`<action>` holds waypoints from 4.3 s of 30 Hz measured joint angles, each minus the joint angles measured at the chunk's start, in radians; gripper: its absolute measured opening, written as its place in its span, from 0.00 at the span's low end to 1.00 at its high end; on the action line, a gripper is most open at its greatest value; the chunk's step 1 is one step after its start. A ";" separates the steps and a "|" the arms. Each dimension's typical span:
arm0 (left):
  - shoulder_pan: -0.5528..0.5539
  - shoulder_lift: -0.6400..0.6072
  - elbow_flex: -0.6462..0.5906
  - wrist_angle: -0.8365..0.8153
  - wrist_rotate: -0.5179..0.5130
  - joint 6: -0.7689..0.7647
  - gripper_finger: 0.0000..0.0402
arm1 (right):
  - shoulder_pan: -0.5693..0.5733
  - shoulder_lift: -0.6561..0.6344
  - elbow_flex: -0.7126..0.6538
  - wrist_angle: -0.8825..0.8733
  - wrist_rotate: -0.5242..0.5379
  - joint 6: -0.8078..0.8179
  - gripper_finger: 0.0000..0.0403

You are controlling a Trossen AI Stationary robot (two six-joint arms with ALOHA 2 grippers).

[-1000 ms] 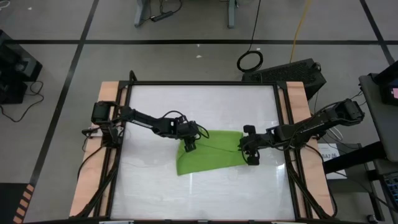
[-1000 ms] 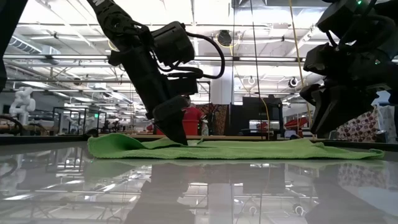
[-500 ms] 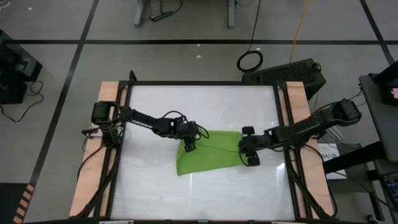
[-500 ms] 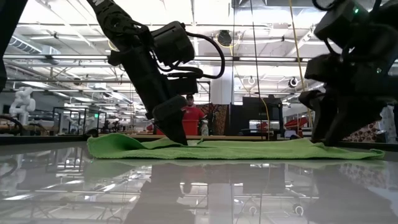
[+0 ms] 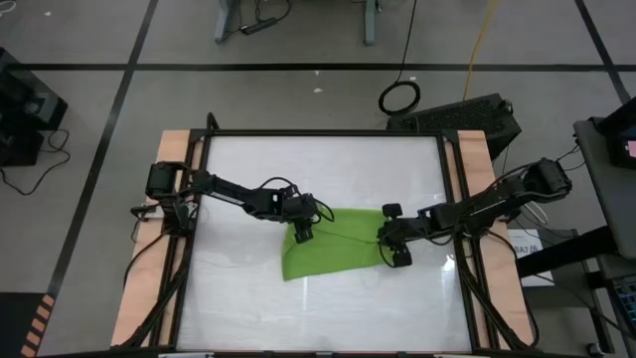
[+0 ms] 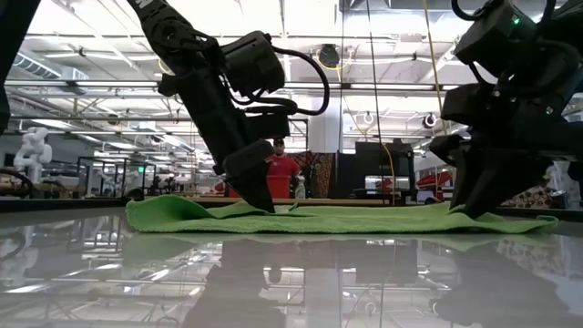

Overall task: Roll towel
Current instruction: Fold the green towel

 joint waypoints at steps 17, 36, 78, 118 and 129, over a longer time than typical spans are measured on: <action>0.000 0.000 0.000 -0.001 0.000 0.001 0.45 | 0.000 -0.063 0.000 -0.004 -0.027 0.001 0.07; 0.000 0.000 -0.001 -0.001 0.000 0.007 0.45 | -0.001 -0.131 0.000 -0.025 -0.029 0.031 0.15; 0.000 0.000 -0.001 0.000 0.000 0.002 0.45 | 0.022 0.011 0.000 0.030 -0.023 -0.005 0.16; 0.003 -0.002 0.001 0.250 -0.128 0.027 0.56 | -0.009 0.011 0.000 0.037 -0.023 -0.038 0.00; 0.009 0.128 0.128 0.070 -0.282 0.009 0.43 | -0.010 0.011 0.000 0.054 -0.023 -0.035 0.00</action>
